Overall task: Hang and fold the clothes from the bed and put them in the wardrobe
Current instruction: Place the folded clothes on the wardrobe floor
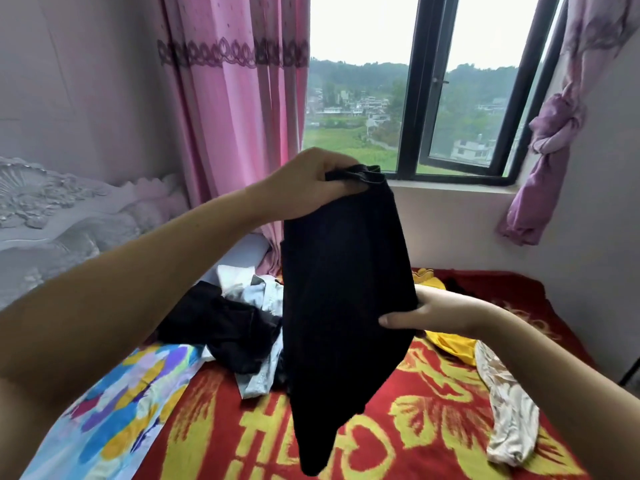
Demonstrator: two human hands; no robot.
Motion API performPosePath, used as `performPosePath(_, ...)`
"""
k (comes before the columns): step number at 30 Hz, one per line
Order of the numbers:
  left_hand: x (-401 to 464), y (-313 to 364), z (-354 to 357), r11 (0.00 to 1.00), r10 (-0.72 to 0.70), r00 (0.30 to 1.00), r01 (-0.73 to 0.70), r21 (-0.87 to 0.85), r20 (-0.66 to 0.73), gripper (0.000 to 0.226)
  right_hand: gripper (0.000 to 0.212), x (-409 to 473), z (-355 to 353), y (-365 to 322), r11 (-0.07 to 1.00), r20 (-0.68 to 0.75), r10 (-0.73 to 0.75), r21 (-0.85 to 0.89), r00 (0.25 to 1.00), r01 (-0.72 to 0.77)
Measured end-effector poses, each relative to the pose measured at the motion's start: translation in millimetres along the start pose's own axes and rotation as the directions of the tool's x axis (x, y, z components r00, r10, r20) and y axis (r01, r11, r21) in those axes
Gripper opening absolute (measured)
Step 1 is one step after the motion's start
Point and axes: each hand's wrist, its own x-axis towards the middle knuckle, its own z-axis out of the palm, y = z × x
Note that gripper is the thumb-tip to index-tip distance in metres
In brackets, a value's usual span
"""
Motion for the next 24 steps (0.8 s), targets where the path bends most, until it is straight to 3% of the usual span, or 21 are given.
performPosePath(4, -0.2, -24.7, -5.8, 0.993, -0.085, 0.994, 0.090, 0.073, -0.071, 0.019, 0.025, -7.4, -16.1, 12.8, 0.995, -0.040, 0.041, 0.091, 0.998, -0.037)
performPosePath(8, -2.0, -41.2, -16.4, 0.994, -0.108, 0.964, 0.101, -0.042, -0.243, 0.022, 0.035, -14.8, -19.9, 10.8, 0.976, -0.027, -0.019, 0.217, 0.999, 0.024)
performPosePath(12, 1.1, -47.5, -20.2, 0.990, -0.129, 0.952, 0.108, -0.093, -0.278, 0.023, 0.029, -12.9, -12.2, 6.4, 0.983, 0.007, -0.041, 0.182, 0.999, 0.039)
performPosePath(15, 2.1, -55.0, -22.6, 0.980, -0.164, 0.944, 0.123, -0.155, -0.287, 0.021, 0.025, -8.6, -5.8, 19.1, 0.964, -0.139, -0.021, 0.261, 0.990, 0.057)
performPosePath(19, -1.8, -72.8, -27.6, 0.945, -0.254, 0.926, 0.175, -0.277, -0.280, 0.017, 0.028, -13.2, -10.4, 18.1, 0.794, -0.375, 0.032, 0.573, 0.926, 0.205)
performPosePath(21, -2.6, -79.8, -33.1, 0.920, -0.302, 0.907, 0.197, -0.340, -0.293, 0.015, 0.028, -19.9, -20.1, 11.4, 0.813, -0.334, -0.038, 0.538, 0.942, 0.223)
performPosePath(24, -2.8, -84.3, -36.7, 0.897, -0.343, 0.895, 0.221, -0.382, -0.287, 0.014, 0.026, -25.2, -31.5, 9.6, 0.973, -0.183, -0.041, 0.216, 0.982, 0.080)
